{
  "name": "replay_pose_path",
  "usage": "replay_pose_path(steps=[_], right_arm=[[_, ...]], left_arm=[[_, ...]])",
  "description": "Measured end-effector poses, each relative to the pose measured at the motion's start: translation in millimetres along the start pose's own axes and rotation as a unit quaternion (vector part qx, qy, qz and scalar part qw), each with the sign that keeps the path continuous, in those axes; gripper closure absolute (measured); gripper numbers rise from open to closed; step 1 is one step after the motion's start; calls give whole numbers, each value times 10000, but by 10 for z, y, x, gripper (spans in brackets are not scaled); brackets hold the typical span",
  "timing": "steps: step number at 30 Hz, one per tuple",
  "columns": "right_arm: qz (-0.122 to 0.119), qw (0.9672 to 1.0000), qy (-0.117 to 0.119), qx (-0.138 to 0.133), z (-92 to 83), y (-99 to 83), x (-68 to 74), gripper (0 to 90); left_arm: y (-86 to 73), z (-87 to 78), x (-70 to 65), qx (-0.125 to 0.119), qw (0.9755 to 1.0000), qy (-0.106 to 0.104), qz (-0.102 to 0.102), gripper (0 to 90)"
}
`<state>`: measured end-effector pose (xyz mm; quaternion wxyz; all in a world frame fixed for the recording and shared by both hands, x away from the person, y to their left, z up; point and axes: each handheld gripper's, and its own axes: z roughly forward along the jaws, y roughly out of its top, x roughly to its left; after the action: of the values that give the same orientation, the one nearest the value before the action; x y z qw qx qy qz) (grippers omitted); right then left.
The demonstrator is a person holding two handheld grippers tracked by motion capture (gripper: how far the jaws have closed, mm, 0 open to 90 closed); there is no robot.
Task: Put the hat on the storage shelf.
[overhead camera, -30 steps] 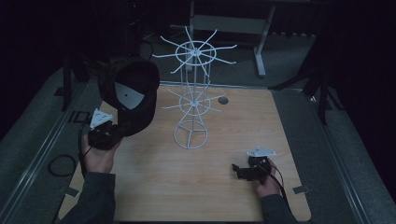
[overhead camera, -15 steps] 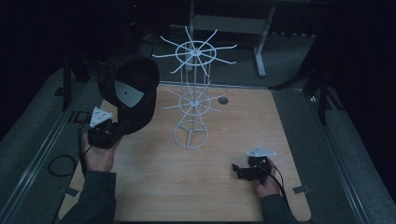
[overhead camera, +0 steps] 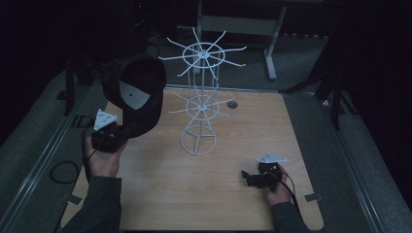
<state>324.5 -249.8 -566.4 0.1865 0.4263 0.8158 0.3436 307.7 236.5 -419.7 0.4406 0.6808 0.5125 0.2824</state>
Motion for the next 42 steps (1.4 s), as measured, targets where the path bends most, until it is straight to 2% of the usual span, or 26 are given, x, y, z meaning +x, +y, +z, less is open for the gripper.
replay_pose_path(steps=[42], right_arm=[[7, 10000, 2, 4, -1, 0, 1, 122]], left_arm=[[188, -46, -76, -219, 9995, 147, 163, 865]])
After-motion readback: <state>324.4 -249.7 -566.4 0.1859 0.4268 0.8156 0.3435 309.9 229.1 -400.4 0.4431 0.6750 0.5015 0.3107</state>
